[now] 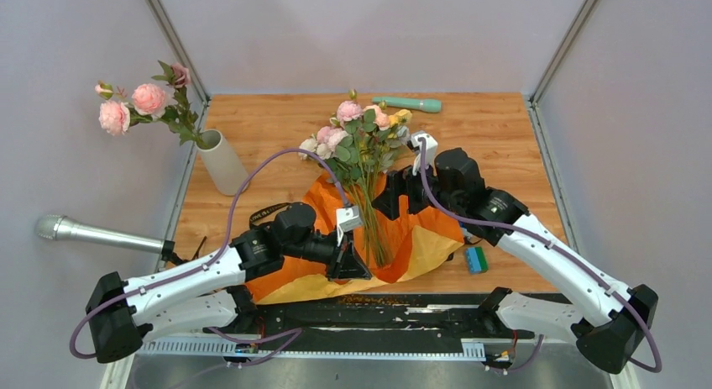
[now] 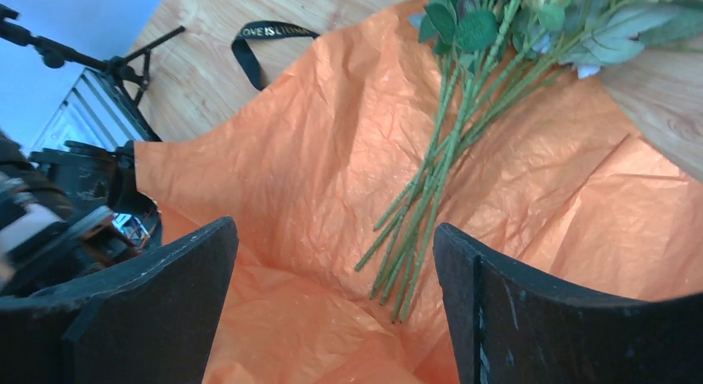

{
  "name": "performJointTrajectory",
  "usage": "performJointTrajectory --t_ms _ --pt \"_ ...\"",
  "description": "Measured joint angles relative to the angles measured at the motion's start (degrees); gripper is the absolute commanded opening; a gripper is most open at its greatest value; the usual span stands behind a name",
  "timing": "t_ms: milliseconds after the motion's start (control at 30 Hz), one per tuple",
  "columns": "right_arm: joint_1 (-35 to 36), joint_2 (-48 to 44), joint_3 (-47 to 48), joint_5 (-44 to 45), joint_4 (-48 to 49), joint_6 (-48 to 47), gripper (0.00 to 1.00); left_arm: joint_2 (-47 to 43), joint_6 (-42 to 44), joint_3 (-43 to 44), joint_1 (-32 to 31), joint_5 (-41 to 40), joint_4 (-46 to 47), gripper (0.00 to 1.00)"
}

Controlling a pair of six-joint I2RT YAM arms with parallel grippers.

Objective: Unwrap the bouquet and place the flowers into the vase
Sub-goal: Unfold the wrapping paper at the center of the board.

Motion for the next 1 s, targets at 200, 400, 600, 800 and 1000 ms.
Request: performJointTrajectory --t_ms 200,400,600,800,1000 --pt "0.0 -0.1 -4.2 2.0 0.1 0.2 0.88 -1.6 0.8 0.1 -1.7 -1.5 -2.3 0.03" --pt "0.0 0.1 -10.8 2.6 0.0 1.8 0.84 -1.6 2.6 1.8 -3.4 -3.8 -6.3 0.12" --pt "0.6 -0.3 -17.5 -2.0 -0.3 4.6 0.80 -1.8 3.8 3.9 -5.0 -5.8 -9.9 0.52" --pt "4.5 -6.8 -20.2 -5.0 -6.3 7.5 0.76 -5.1 2.2 6.6 -5.0 -9.5 -13.1 0.88" --pt "7.4 -12.4 -22.8 -5.3 -12.6 11.6 0.72 -10.9 -0.2 9.3 -5.0 -14.7 -13.8 1.00"
